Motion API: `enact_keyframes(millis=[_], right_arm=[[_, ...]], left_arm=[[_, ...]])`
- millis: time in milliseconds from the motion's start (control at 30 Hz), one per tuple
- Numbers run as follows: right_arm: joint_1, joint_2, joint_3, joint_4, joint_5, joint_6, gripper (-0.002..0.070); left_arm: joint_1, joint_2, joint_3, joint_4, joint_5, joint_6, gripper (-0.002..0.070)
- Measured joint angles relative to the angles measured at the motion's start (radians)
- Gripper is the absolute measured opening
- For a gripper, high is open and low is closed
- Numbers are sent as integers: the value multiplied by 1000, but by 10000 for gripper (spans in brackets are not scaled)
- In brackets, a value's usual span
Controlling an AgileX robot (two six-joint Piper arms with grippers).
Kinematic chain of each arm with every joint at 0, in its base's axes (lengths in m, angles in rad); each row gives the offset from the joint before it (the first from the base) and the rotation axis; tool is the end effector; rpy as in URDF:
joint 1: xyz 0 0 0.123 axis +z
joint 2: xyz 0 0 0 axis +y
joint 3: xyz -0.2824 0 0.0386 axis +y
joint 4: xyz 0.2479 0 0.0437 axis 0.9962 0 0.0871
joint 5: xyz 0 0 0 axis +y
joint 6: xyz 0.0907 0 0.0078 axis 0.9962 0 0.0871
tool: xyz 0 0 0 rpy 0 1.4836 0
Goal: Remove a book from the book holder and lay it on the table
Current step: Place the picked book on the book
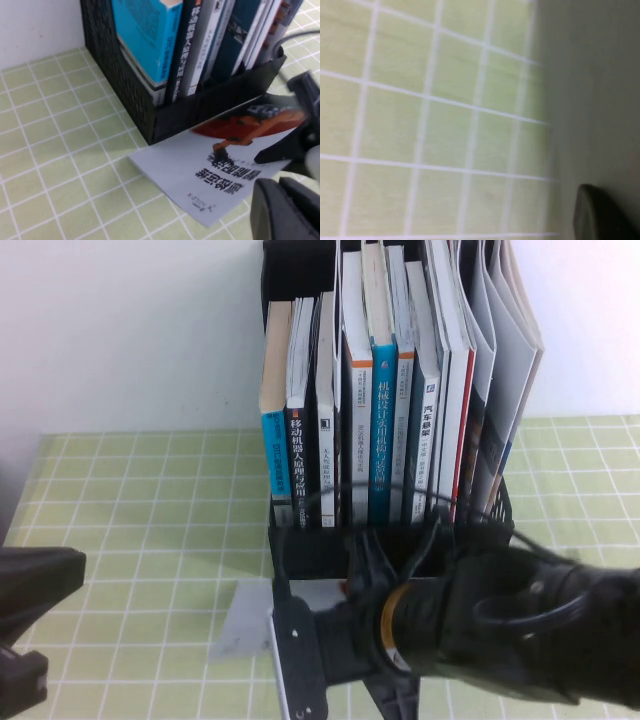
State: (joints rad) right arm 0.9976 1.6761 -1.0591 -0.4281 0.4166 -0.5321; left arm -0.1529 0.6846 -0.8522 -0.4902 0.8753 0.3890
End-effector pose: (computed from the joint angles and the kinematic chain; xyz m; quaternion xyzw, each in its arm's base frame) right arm 0.2029 0.2860 0.2209 -0.7582 0.5612 -0.0684 0.3247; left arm 0.1083 -0.0500 0.3709 0.1798 0.8454 -0.1829 0.4686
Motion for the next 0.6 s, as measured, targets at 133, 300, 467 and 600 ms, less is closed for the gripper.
enact_keyframes(millis=[133,300,467,600], right_arm=[[0,59,20,-11,25,76,5],[0,88,20,-1,63,203,34],[0,88,-13,132,220,185,302],[0,88,-89,307,434,21,545]], left_arm=[[-17,0,0,2,4,0,-3],[-17,0,0,18,4,-1,-3],[-17,0,0,20,4,-1,-3],[-17,0,0,21,4,-1,-3]])
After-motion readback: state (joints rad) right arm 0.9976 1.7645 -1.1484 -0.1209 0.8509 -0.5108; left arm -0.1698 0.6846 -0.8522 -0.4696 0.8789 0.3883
